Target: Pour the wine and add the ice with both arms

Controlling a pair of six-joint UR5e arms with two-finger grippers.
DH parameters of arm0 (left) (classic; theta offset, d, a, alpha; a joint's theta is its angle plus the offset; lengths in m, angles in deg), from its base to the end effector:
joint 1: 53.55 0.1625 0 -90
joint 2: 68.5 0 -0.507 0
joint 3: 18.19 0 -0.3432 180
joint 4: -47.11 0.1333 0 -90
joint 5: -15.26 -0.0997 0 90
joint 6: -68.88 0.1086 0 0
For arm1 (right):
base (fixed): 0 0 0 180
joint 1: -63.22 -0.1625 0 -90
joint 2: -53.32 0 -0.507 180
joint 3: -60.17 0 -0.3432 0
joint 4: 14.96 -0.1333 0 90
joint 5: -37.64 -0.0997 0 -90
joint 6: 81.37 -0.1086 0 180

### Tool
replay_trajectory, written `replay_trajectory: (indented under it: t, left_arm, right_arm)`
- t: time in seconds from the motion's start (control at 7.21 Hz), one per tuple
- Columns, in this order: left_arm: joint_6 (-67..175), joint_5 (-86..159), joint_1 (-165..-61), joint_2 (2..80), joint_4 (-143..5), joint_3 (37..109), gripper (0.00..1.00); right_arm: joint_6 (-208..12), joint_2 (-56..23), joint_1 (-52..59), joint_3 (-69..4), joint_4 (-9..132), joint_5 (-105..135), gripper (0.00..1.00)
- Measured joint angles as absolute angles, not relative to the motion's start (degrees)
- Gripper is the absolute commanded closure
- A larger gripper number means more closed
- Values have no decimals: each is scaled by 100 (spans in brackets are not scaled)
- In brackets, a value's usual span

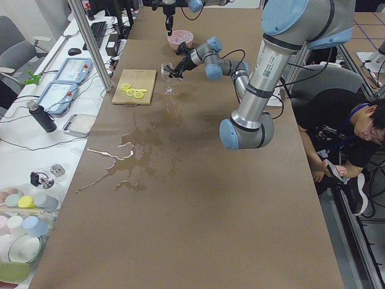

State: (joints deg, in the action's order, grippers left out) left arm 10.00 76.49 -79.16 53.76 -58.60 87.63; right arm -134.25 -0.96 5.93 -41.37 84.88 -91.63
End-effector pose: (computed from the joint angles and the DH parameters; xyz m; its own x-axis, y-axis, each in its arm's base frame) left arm 0.4873 -0.4394 0.2885 0.7380 0.1486 -0.6582 0.4519 0.6156 0.6457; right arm -0.3019 -0.5895 0.3283 0.6099 0.0851 0.7879 -0.0947 0.9949 -0.0341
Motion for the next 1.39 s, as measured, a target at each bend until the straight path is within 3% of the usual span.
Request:
replay_trajectory:
  t: [0.69, 1.39]
  left_arm:
    - [1589, 7715, -8624, 4402, -7596, 8598, 73]
    - [2027, 8576, -9579, 3986, -9224, 7552, 72]
  right_arm:
    - [-14052, 436, 954, -4045, 8488, -8973, 100]
    - [-14455, 846, 1278, -3746, 8484, -8634, 100]
